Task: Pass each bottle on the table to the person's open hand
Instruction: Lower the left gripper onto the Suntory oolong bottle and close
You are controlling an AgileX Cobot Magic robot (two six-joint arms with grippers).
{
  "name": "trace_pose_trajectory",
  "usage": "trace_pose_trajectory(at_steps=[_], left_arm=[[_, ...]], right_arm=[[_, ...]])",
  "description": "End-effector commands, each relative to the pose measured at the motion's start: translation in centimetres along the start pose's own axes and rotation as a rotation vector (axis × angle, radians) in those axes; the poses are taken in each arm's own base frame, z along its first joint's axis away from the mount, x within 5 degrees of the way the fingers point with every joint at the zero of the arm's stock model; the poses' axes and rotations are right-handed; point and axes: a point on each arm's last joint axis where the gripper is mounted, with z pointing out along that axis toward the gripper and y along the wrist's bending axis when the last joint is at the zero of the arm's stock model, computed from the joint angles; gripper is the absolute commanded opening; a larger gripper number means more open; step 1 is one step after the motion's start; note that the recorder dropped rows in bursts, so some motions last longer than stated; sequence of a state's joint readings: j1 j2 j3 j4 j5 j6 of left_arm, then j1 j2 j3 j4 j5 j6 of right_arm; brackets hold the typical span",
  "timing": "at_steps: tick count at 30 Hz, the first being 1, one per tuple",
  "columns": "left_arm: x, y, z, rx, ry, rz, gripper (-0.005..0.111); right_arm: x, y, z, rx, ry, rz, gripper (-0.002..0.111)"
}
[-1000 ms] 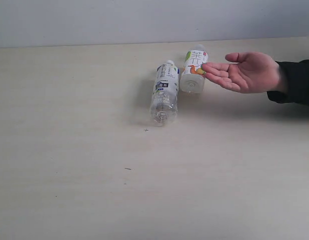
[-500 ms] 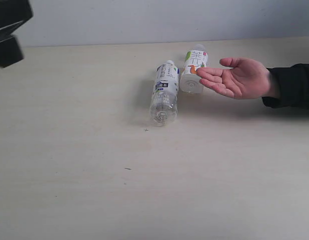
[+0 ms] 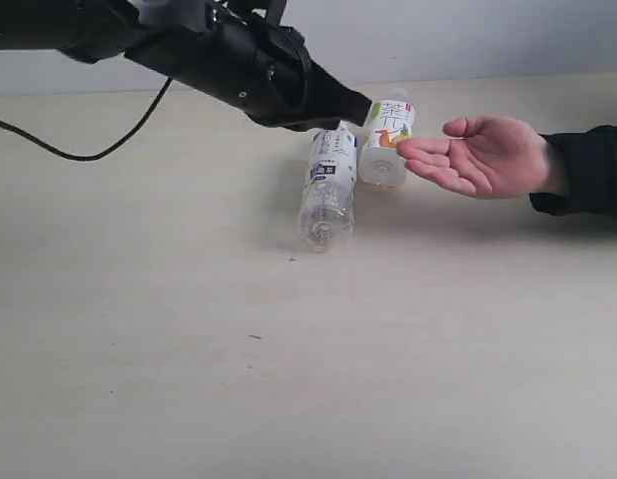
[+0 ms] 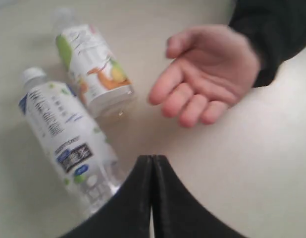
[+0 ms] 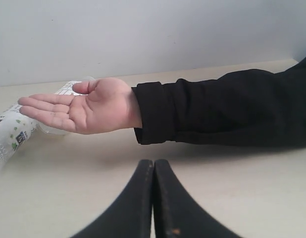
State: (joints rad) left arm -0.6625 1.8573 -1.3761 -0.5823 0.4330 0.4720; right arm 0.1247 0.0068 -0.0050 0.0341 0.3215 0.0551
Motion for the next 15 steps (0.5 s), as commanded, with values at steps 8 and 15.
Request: trace_pose_trajectory(at_steps=[8, 15], left_arm=[[-3.6, 1.5, 3.1, -0.181, 0.263, -0.084, 0.065], [-2.5, 2.5, 7.4, -0.193, 0.206, -0.167, 0.077]], right_arm=[[0.1, 0.0, 0.0, 0.001, -0.01, 0.002, 0.0], [0.1, 0.0, 0.0, 0.001, -0.01, 0.002, 0.0]])
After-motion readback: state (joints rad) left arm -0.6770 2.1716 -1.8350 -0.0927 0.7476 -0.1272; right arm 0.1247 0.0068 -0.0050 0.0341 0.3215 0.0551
